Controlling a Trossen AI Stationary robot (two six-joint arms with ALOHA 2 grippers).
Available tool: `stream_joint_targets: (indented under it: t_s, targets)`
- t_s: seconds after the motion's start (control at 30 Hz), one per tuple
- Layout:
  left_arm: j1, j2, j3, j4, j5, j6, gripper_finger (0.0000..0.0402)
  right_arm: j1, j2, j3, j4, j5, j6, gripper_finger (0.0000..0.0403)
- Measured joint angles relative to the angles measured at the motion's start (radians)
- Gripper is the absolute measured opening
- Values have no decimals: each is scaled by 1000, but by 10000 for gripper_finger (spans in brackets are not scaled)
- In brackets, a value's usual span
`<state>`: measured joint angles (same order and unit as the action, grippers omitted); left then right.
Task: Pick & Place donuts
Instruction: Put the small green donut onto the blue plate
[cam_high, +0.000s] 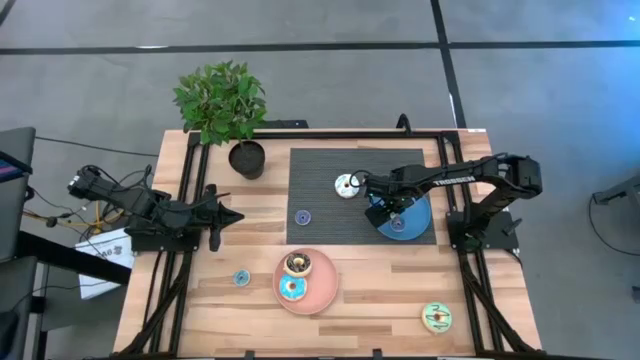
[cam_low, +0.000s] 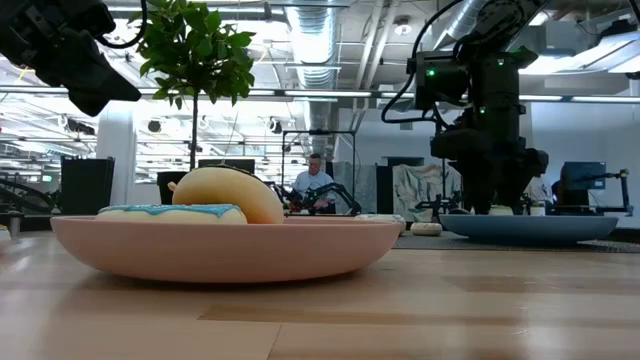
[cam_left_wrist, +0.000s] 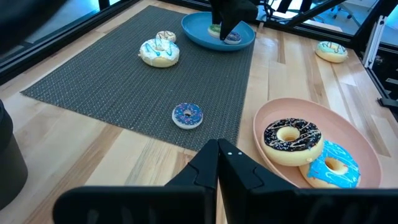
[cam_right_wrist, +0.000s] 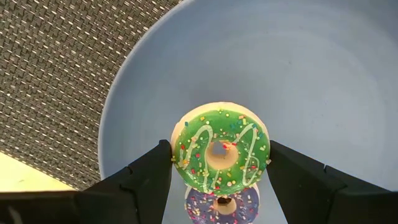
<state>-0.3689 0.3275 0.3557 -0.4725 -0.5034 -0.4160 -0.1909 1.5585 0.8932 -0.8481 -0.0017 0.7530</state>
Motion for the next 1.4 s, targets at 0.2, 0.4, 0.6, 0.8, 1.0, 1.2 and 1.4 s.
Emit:
stream_joint_targets:
  t_s: [0.2, 0.4, 0.6, 0.8, 1.0, 1.2, 1.4]
  targets:
    - [0, 0, 0, 0, 0, 0, 0, 0, 0, 0, 0, 3, -2, 240]
    - [0, 0, 0, 0, 0, 0, 0, 14, 0, 0, 1, 81, -26, 240]
    - [0, 0, 0, -7, 0, 0, 0, 38, 0, 0, 4, 79, -2, 240]
    - [0, 0, 0, -11, -1, 0, 0, 65, 0, 0, 5, 79, 32, 240]
    - [0, 0, 0, -11, -8, 11, 0, 74, 0, 0, 8, 79, 25, 240]
    - [0, 0, 0, -10, -8, 11, 0, 73, 0, 0, 16, 80, 25, 241]
    - [0, 0, 0, -7, -4, 10, 0, 71, 0, 0, 15, 79, 25, 269]
